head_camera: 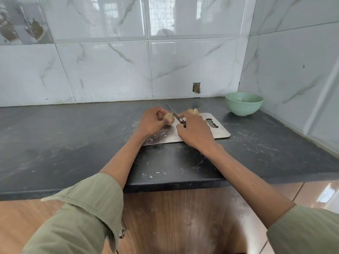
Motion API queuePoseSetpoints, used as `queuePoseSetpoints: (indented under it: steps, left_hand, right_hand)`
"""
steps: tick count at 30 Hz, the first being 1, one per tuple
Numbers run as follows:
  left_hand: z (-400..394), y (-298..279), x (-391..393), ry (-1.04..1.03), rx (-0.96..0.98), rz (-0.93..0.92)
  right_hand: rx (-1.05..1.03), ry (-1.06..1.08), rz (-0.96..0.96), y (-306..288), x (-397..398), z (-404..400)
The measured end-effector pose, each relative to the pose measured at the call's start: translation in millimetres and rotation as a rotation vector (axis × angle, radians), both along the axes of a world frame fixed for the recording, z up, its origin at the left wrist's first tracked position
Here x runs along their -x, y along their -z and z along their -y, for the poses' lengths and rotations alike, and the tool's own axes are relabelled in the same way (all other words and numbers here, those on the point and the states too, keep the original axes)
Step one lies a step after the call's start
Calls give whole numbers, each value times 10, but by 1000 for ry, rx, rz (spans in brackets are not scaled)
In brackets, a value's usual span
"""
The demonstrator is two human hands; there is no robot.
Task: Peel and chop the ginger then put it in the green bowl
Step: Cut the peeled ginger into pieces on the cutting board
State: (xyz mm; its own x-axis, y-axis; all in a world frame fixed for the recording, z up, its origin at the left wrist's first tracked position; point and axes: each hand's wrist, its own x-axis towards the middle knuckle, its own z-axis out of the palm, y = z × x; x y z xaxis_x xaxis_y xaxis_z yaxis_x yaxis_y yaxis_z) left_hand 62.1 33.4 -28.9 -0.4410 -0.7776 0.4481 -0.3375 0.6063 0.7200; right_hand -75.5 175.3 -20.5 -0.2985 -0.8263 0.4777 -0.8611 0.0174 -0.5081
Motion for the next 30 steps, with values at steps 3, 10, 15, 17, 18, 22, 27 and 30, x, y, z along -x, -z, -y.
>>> queuePoseSetpoints:
  steps: [3,10,15,17,18,22,27,30]
  left_hand:
    - [-8,18,7,-20,11,0]
    - [-28,30,36,-30,20,-24]
    - [-42,20,49,-49,14,-28]
    - [-54,14,58,-63,3,-34]
    - [-56,18,65,-71,-2,-38]
    - [-62,27,71,-93,2,-51]
    - [-102,18,101,-120,53,-34]
    - [-108,17,112,-123,59,-21]
  right_hand:
    - [-1,8,-57,19,14,4]
    - [20,86,-182,45,21,19]
    - [60,72,-184,32,1,-9]
    - [75,76,-186,20,-8,-15]
    - [79,76,-189,17,-14,-21]
    - [85,78,-217,23,-44,-21]
    - [60,32,-222,-34,-73,43]
    - [36,27,-227,-35,-45,35]
